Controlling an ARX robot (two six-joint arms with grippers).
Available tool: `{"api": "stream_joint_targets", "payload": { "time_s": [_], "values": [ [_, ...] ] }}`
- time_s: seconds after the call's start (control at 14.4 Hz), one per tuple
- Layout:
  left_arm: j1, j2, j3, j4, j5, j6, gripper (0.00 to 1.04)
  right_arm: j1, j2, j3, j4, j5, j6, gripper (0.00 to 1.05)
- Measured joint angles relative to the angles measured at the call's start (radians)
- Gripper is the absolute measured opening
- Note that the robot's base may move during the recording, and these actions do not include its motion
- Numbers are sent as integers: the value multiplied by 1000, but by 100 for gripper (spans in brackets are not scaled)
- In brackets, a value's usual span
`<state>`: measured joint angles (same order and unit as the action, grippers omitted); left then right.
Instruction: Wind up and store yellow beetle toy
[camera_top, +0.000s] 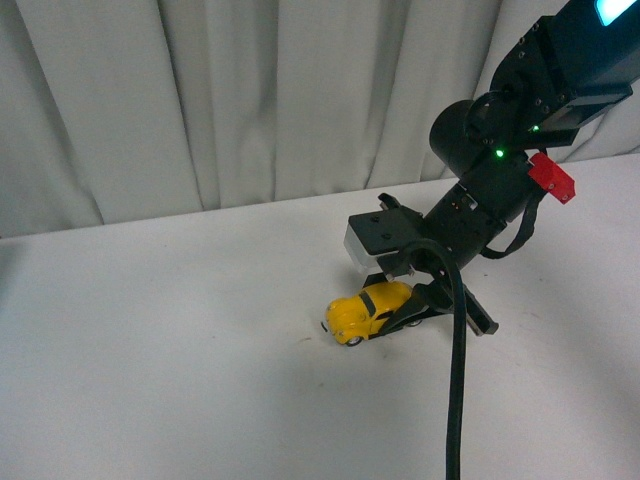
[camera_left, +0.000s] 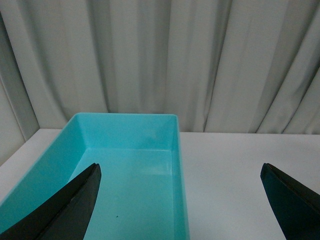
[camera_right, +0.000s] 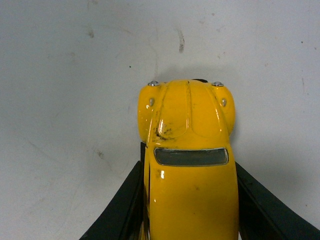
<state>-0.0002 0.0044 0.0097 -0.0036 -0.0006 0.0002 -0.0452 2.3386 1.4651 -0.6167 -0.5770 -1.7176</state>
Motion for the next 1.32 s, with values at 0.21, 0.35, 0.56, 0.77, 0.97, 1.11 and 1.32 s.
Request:
{"api": "stream_joint_targets", "payload": {
  "time_s": [0.21,0.35,0.56,0.77,0.97,1.11,1.32],
  "values": [
    [0,0,0,0,0,0,98,-35,-19,-39,29,8,-1,42],
    [0,0,0,0,0,0,98,-66,-33,-65,45,8,-4,42],
    [0,0,0,0,0,0,98,-102,-48,-102,64,2,-3,42],
    [0,0,0,0,0,0,98,-161,-63,-146,82,-12,-3,42],
    [0,0,0,0,0,0,98,-198,-71,-174,97,-26,-1,42],
    [0,0,0,0,0,0,98,-225,-77,-195,104,-33,-1,42],
    [0,0,0,0,0,0,98,-261,-84,-214,104,-47,0,42]
  ]
}}
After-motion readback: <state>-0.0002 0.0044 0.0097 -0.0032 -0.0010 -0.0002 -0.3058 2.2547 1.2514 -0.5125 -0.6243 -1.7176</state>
